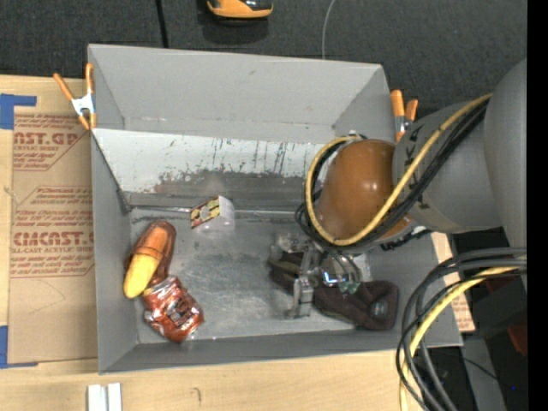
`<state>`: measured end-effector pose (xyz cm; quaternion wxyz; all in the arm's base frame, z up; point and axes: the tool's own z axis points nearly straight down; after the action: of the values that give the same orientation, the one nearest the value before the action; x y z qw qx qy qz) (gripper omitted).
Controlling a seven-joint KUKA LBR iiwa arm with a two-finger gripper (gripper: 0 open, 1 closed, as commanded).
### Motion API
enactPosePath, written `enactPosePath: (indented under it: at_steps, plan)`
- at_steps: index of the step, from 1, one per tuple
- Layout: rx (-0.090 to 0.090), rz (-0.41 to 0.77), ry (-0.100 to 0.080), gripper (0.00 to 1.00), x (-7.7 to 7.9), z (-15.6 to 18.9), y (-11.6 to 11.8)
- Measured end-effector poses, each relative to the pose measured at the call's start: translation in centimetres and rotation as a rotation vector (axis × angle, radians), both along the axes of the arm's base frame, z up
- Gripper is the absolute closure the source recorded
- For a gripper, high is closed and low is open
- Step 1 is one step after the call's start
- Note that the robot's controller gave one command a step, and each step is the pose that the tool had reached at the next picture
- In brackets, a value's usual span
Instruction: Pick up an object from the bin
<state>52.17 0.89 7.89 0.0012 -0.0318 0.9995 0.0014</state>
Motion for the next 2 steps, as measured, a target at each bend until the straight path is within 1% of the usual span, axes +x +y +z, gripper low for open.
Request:
enactPosePath:
  at_steps: [1, 2]
  plan:
    - [-0.002, -0.057, 0.002, 0.00, 3.6, 0.0, -3.2]
    - [0.000, -0.146, -0.005, 1.00, 3.4, -0.7, -4.7]
